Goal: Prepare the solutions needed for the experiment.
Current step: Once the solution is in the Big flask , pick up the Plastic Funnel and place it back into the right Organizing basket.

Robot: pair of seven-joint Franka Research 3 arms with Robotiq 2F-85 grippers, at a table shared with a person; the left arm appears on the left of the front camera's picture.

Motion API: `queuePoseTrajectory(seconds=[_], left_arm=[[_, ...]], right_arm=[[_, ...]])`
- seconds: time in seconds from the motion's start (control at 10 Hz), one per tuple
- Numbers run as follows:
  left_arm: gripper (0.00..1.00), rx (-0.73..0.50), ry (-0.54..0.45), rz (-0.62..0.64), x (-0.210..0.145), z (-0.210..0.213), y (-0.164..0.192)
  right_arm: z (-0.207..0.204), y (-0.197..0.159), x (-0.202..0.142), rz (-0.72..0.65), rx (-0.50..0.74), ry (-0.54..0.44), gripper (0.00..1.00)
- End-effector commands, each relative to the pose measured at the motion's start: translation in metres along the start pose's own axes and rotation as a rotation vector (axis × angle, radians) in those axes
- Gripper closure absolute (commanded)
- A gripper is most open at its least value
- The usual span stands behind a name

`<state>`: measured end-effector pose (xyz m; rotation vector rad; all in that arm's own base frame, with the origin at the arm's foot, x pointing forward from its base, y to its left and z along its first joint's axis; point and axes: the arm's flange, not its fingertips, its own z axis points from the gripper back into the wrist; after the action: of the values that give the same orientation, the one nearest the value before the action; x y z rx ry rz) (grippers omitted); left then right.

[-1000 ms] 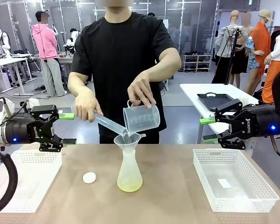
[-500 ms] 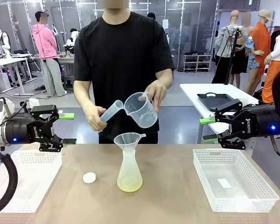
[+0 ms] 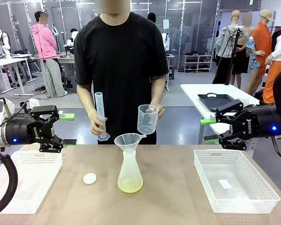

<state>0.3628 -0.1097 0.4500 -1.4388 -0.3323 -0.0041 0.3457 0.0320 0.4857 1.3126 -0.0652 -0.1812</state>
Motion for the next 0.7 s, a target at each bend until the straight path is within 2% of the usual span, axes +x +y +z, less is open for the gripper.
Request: queuePoseTrajectory(seconds=[0.0,0.6], left_arm=[[0.0,0.002,-0.003,-0.005,0.0005,0.0014,-0.0011],[0.0,0.002,-0.003,-0.005,0.0005,0.0014,-0.0011]], right_arm=[[-0.0001,-0.0003,0.0002,0.0,0.006,0.003,0.47],[-0.0001,-0.0003,0.0002,0.0,0.006,0.003,0.47]])
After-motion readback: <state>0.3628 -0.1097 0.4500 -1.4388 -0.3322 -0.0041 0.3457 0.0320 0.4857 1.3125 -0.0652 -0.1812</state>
